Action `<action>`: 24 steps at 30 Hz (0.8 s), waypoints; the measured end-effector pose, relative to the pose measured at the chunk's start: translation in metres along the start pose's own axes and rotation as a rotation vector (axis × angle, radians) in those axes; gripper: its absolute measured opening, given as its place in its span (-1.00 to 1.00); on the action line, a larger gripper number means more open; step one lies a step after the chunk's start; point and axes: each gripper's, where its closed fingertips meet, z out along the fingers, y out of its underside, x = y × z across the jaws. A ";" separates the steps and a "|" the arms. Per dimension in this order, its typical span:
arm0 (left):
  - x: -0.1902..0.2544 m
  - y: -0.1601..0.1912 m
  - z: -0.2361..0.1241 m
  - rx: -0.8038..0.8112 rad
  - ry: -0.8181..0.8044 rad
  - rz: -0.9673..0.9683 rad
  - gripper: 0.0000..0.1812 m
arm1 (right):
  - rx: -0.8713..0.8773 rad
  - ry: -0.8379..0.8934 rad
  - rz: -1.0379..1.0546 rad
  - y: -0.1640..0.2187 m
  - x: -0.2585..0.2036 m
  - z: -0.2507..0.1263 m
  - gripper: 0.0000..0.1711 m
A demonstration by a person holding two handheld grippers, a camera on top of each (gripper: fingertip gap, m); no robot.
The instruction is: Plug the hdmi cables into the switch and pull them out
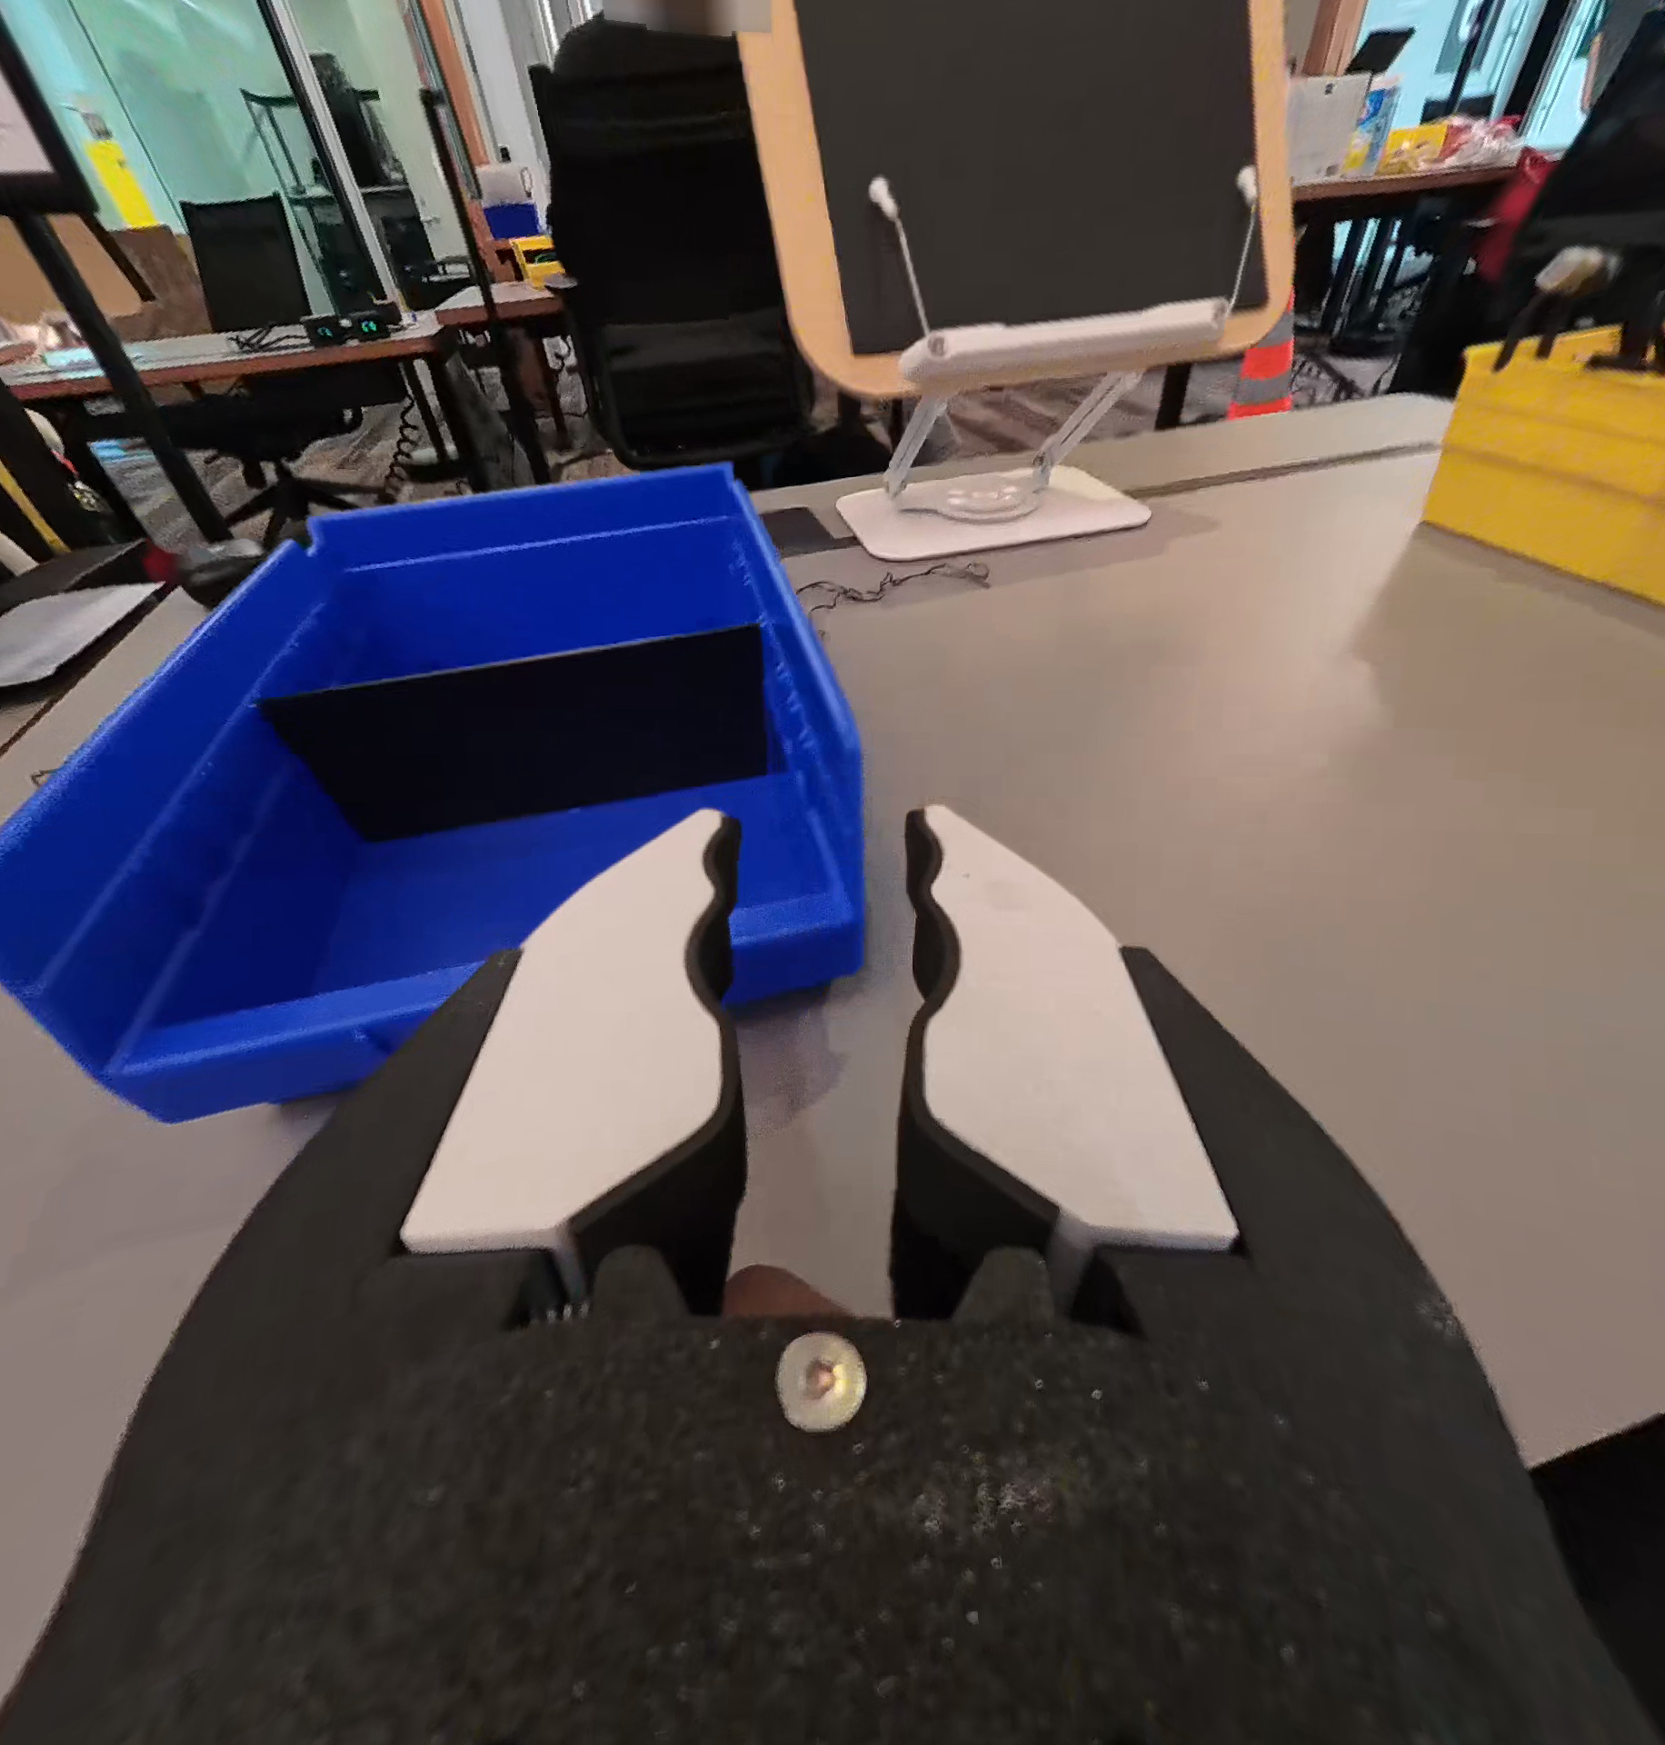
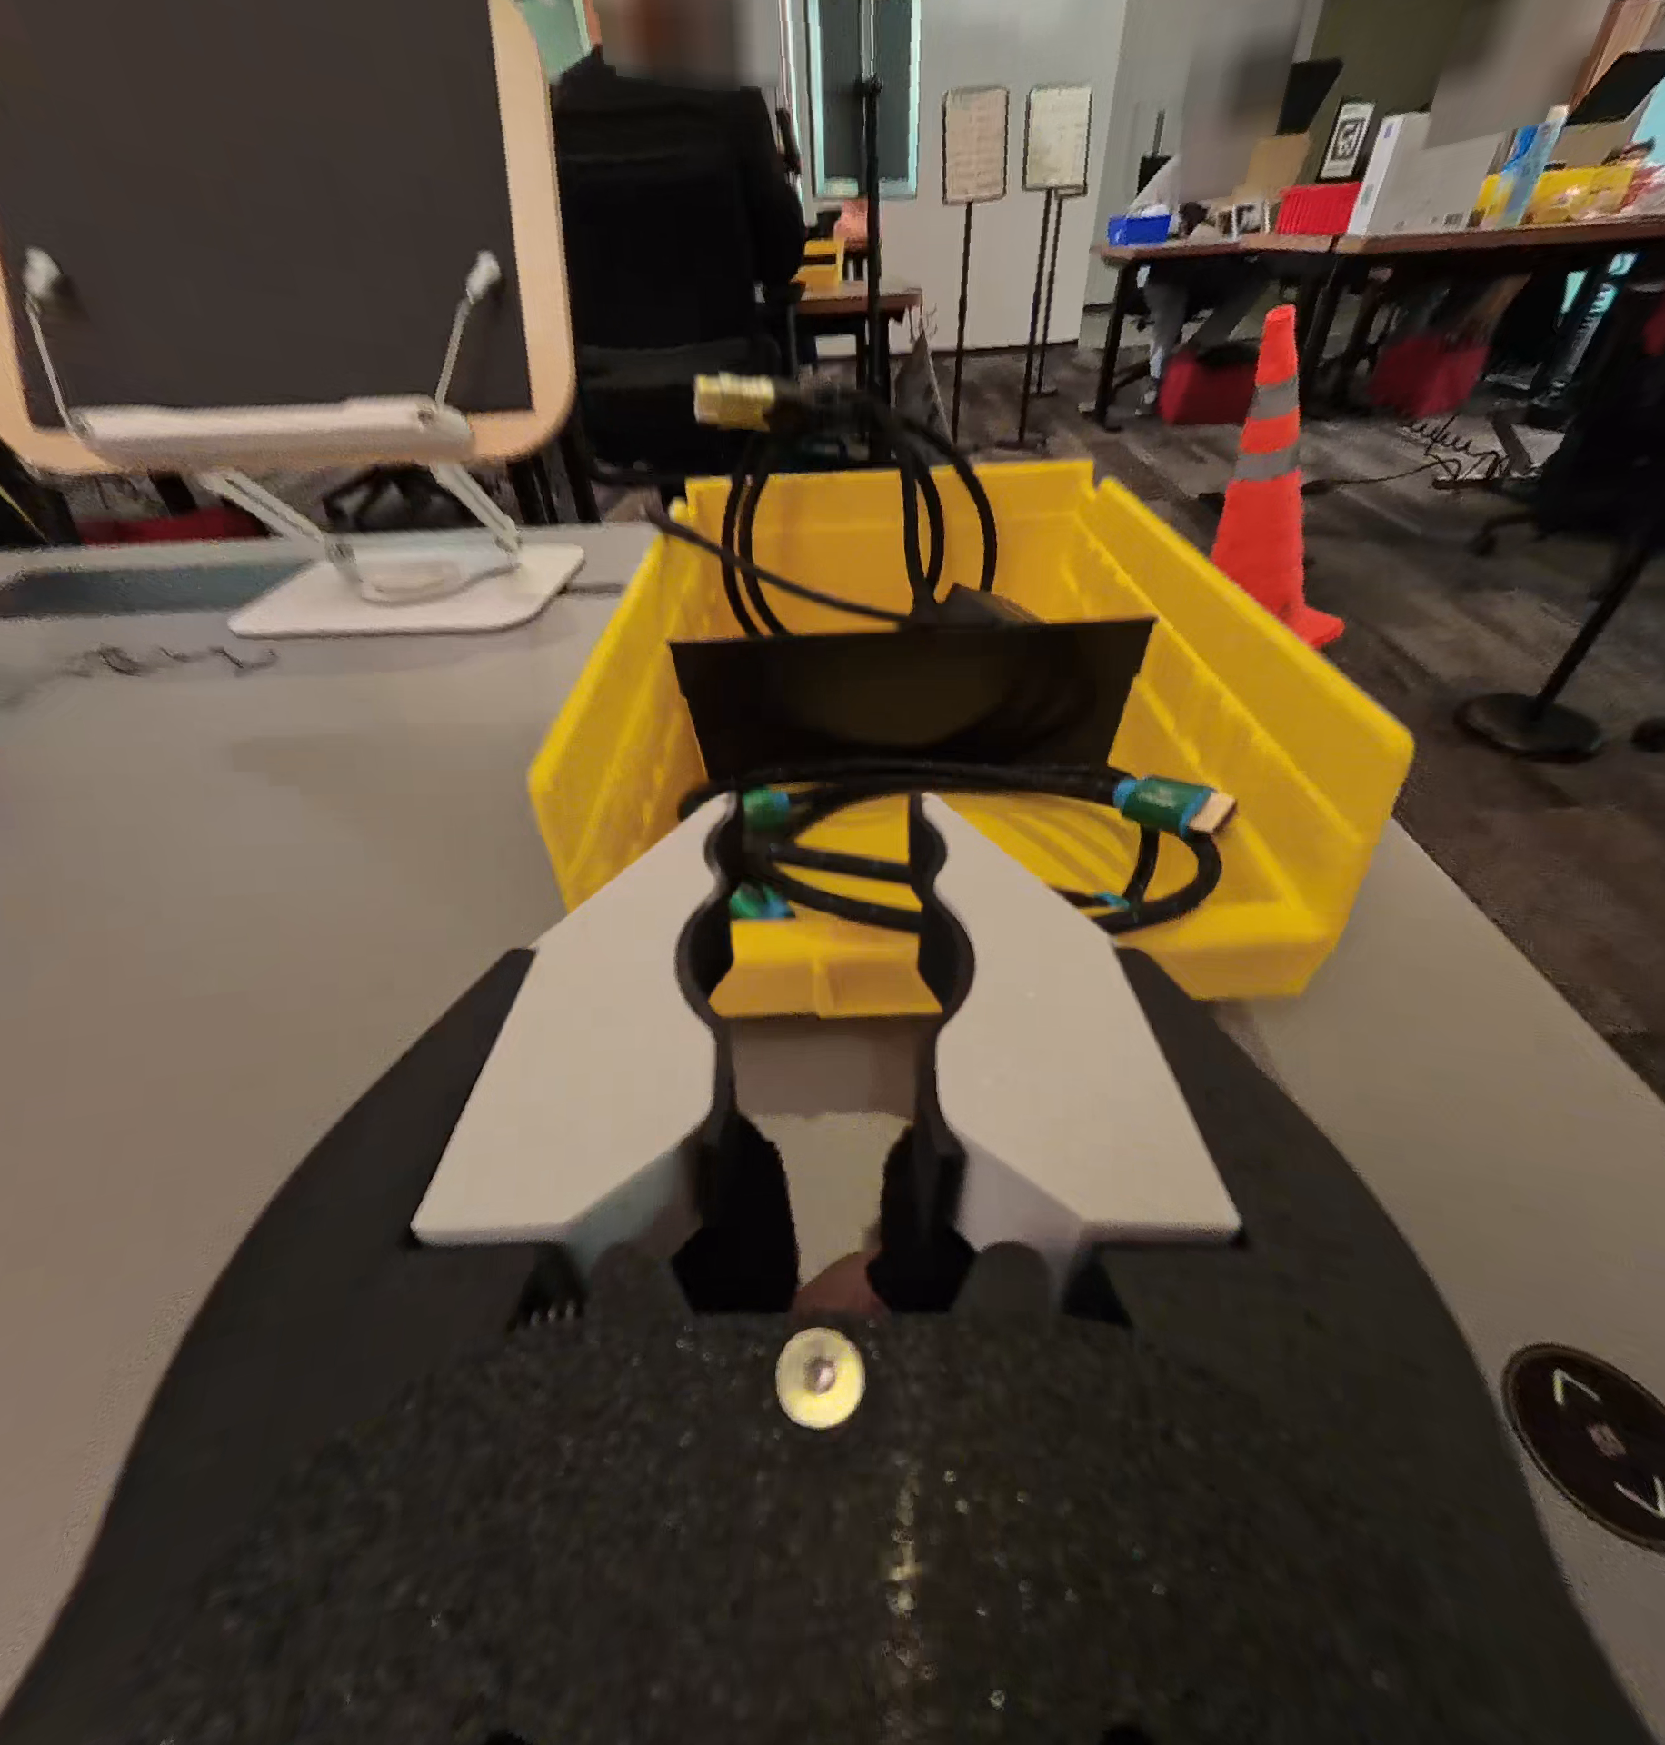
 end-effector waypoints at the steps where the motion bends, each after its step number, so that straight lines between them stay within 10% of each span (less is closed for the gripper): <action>1: -0.007 0.002 0.000 -0.015 -0.004 0.006 -0.63 | -0.034 -0.006 -0.010 0.008 0.002 0.003 -0.60; 24: -0.009 0.006 0.019 -0.090 0.057 -0.141 -0.73 | -0.063 -0.064 -0.060 0.005 -0.010 0.014 -0.61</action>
